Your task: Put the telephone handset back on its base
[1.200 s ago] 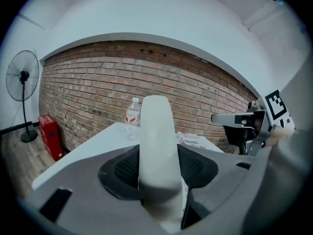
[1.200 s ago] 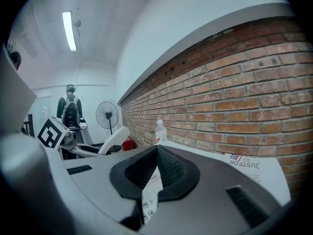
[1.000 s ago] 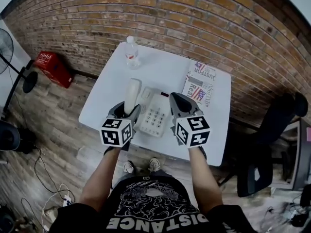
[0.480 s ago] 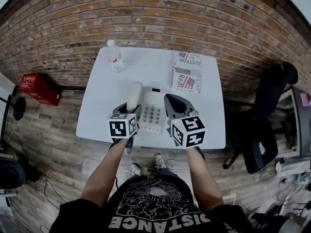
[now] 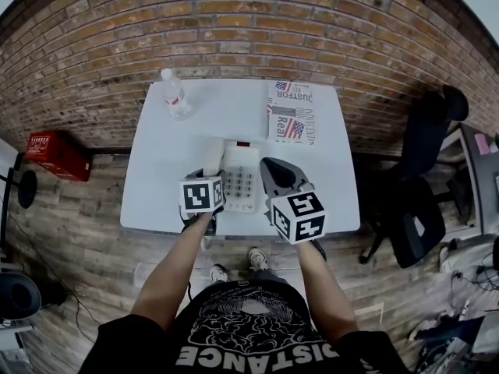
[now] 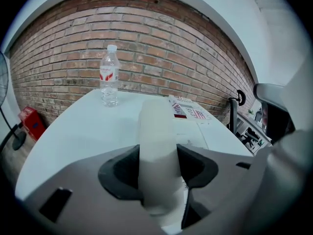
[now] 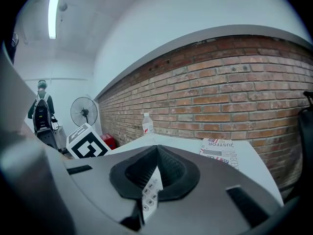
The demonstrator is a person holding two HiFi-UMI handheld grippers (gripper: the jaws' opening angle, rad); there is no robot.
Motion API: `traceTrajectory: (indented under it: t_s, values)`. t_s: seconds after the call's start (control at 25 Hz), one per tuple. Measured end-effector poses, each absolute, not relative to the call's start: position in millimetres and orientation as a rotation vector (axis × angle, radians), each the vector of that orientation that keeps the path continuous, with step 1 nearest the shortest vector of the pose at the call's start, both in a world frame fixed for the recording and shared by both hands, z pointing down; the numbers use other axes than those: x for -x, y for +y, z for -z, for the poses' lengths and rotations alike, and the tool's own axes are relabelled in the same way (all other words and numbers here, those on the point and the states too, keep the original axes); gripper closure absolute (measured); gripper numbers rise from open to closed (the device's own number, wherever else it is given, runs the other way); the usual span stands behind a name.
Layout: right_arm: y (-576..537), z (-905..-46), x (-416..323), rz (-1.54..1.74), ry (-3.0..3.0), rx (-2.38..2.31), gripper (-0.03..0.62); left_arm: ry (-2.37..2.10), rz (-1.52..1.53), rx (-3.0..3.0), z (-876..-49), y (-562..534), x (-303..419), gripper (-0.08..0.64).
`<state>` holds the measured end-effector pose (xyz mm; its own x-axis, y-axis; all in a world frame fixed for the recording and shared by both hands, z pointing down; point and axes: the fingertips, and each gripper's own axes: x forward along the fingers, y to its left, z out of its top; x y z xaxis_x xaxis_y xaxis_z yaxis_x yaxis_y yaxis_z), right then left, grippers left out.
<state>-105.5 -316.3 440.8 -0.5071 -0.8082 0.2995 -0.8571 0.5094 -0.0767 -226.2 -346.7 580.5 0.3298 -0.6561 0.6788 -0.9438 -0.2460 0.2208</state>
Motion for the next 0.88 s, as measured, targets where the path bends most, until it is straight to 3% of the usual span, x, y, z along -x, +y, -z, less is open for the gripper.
traceTrajectory:
  t_s: [0.88]
  values:
    - [-310.6,-443.4,106.0,-0.32,-2.53,-1.388,0.592,-1.36,-0.606,-2.071,-578.0,-345.5,223.0,0.319]
